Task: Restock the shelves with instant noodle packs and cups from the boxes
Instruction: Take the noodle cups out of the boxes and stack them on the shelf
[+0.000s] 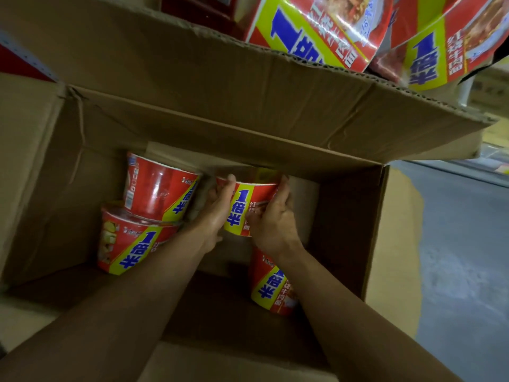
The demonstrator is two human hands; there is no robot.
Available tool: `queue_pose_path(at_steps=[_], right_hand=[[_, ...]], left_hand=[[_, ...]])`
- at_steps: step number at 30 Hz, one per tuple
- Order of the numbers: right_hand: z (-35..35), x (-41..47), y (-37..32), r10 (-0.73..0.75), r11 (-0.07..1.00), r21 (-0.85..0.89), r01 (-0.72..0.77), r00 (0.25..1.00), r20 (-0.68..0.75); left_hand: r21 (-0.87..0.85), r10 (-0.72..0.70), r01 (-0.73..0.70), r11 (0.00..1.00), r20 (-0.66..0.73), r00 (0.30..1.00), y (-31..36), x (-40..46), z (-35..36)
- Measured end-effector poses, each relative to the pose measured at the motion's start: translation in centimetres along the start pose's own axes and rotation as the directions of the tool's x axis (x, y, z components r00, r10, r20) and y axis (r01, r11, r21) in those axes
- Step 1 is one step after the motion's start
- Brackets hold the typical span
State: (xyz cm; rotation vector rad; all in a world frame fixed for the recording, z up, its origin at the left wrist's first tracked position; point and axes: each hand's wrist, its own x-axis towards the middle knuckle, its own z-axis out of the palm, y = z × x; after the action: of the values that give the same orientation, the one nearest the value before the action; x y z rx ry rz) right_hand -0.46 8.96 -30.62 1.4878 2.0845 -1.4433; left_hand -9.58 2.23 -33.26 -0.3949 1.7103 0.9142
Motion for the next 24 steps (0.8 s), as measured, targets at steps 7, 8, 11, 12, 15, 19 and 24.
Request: queue_pose_path(at_steps=[7, 8, 11, 12, 15, 19, 24], right_hand=[[1.4, 0.4, -0.3, -0.105, 0.992, -0.065, 0.112, 0.990, 0.094], [1.3, 0.4, -0.1, -0.112, 0.990, -0.073, 0.120, 0.989, 0.100], [1.1, -0.3, 0.3, -0.111, 0.989, -0.086, 0.122, 0.987, 0.115], [1.1, -0.7, 0.5, -0.107, 0.988, -0.098, 0.118, 0.988, 0.107], [0.9, -2.4, 1.2, -0.030, 0.994, -0.101, 0.034, 0.999, 0.041], [0.0, -5.0, 2.9, 0.116, 0.975, -0.189, -0.118, 0.993, -0.018], [-1.6, -7.6, 4.6, 0.248, 0.898, -0.355, -0.259, 0.966, -0.076]], left_hand=[[-0.165, -0.084, 0.077, 0.983, -0.034, 0.996, -0.2, 0.2, -0.7], [-0.187, -0.100, 0.093, 0.978, -0.028, 0.995, -0.1, 0.3, -0.6], [-0.270, -0.126, 0.111, 0.957, -0.038, 0.991, -0.1, 0.3, -0.5], [-0.281, -0.124, 0.106, 0.954, -0.049, 0.991, -0.1, 0.3, -0.5], [-0.281, -0.107, 0.086, 0.956, -0.063, 0.992, -0.4, -0.4, -0.6], [-0.284, -0.093, 0.062, 0.957, -0.099, 0.991, -1.4, -1.8, -1.2], [-0.239, -0.032, -0.007, 0.971, -0.161, 0.986, -2.2, -4.9, -2.1]])
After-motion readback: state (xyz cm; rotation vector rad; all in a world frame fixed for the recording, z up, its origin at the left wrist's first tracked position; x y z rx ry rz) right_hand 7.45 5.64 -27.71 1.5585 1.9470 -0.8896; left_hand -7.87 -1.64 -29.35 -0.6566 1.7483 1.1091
